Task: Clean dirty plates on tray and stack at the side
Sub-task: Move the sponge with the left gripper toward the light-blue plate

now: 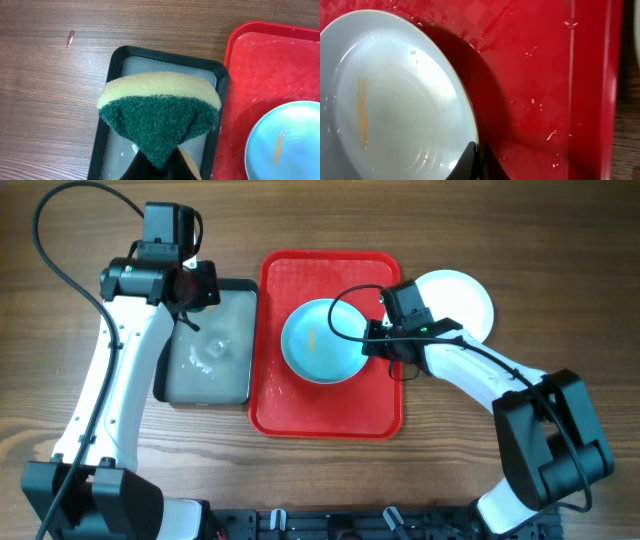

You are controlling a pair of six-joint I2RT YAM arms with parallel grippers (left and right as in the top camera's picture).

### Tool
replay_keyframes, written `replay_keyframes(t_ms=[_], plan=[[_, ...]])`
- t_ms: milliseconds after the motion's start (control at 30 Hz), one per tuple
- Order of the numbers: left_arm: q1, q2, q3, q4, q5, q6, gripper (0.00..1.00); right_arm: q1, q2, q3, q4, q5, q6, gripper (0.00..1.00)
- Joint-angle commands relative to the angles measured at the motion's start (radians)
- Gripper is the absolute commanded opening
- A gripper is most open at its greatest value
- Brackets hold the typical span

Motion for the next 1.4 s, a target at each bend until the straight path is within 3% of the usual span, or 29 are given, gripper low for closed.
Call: replay_keyframes(t_ms=[0, 633, 733, 933, 1133, 1367], plan=[[-0.002, 0.008, -0.006, 0.003, 0.002, 0.033, 0.04, 0.002, 0.026, -0.013, 0.01, -0.053, -0.032, 0.04], [-0.001, 0.19, -0.006, 0.003, 0.003, 0.09, 0.04, 0.002, 0.026, -0.013, 0.006, -0.094, -0.059, 0.04], [-0.001, 0.193, -0.006, -0.002, 0.08, 0.161, 0.04, 0.002, 0.026, -0.013, 0.007, -0.094, -0.058, 0.04], [0.0, 0.193, -0.006, 0.001, 0.084, 0.161, 0.04, 0.002, 0.026, -0.013, 0.009, -0.101, -0.058, 0.04], [0.002, 0.193, -0.006, 0.044, -0.048, -0.136, 0.04, 0.002, 0.026, -0.013, 0.013, -0.101, -0.058, 0.04], [0.002, 0.193, -0.006, 0.071, -0.048, -0.156, 0.04, 0.002, 0.026, -0.013, 0.01, -0.101, -0.059, 0.04]])
